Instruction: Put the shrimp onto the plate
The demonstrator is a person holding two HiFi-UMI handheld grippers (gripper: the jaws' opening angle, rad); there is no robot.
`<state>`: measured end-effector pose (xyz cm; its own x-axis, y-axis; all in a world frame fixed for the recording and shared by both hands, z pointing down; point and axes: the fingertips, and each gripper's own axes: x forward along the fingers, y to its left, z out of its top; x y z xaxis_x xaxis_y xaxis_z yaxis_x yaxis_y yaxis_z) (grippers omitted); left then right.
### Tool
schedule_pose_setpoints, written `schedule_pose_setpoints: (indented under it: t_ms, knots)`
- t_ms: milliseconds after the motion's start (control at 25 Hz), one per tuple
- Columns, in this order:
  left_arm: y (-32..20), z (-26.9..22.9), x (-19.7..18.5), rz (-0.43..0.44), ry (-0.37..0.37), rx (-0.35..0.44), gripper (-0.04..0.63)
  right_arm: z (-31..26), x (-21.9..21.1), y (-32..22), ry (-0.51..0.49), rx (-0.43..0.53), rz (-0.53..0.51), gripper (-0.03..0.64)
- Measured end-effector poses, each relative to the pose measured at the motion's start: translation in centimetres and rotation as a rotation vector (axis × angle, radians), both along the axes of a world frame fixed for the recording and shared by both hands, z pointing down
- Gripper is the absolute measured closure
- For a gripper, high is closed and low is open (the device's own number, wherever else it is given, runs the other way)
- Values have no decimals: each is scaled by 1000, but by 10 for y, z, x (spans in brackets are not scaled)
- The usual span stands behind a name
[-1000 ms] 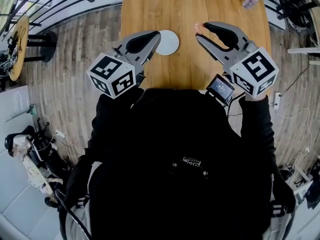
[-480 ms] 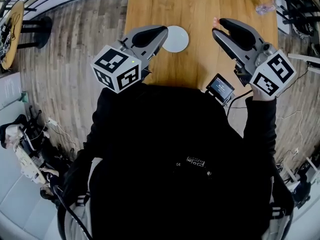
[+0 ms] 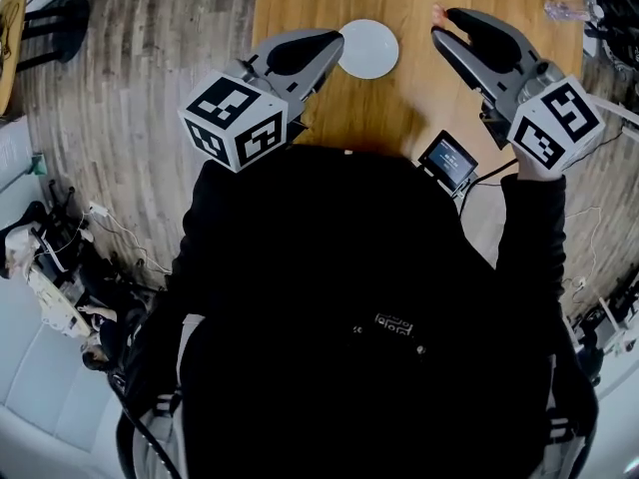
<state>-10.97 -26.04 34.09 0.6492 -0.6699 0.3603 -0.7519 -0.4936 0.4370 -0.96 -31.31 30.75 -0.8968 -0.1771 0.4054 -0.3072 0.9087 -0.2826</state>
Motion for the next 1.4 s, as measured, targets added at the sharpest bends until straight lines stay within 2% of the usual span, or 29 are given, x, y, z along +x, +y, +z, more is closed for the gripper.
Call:
schedule_pose_setpoints:
  t_ms: [320,480,640,1080,1400]
  knots:
    - [-4,18,-9,-15,16,-80,589,26,-16,-19,100,25,-29,463]
    - [4,20,-1,-22,14,-106,589,44,-7,-20,170,40,-33,463]
    - [8,45,7,-40,3,-130,589,86,4,-20,210,39,-54,463]
    - [26,55,-14,-106,23,-180,589,138,-25,-12,304,8,-158,463]
    - [49,61,-26,-170,14,-213,589,189,-20,3,419,14,-222,463]
